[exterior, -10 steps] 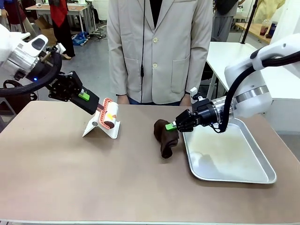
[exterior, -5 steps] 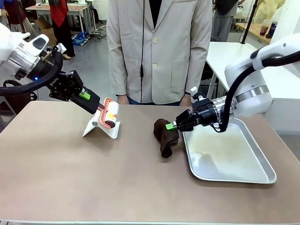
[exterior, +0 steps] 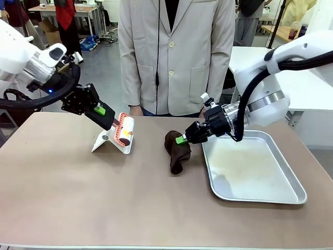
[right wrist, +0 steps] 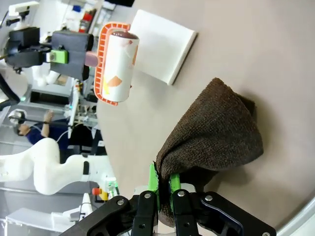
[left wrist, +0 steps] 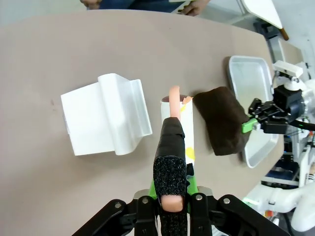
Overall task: Clean the surface of the table.
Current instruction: Return the Lint Roller and towel to their original positions.
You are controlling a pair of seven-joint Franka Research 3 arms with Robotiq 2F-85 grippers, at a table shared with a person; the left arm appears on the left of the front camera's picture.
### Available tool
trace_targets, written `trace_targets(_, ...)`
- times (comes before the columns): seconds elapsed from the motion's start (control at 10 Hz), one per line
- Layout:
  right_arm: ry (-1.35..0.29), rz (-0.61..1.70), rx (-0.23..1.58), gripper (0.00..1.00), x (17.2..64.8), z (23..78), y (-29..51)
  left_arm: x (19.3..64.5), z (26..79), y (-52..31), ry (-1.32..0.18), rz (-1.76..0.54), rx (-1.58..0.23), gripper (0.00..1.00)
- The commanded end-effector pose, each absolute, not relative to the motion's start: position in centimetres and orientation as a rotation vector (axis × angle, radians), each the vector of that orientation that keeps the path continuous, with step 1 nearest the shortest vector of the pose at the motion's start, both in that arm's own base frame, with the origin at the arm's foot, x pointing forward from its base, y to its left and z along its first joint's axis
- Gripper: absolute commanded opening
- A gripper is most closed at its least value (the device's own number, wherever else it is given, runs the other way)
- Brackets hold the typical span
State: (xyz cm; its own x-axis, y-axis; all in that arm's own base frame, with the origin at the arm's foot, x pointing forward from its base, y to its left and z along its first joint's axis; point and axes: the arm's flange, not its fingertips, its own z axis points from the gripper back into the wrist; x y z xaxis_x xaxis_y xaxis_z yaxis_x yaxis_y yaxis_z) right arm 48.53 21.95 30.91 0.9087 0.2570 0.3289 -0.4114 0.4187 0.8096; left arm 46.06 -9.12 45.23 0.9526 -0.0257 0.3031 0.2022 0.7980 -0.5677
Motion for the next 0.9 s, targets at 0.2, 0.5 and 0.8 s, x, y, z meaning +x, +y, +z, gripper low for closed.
trace_targets(0.2, -0.194, 0.384, 0.952, 0.1, 49.2, 30.6, 22.9, 48.6, 43.8, -10.8, -0.292, -0.123, -0.56, 0.22)
trace_targets(0.5, -0.174, 0.376, 0.953, 0.1, 49.4, 29.8, 22.8, 49.6, 42.7, -11.6, -0.258, -0.126, -0.525, 0.22)
trace_targets(0.8, -0.171, 0.382, 0.956, 0.1, 49.3, 29.5, 22.7, 50.5, 41.6, -12.0, -0.241, -0.098, -0.483, 0.22)
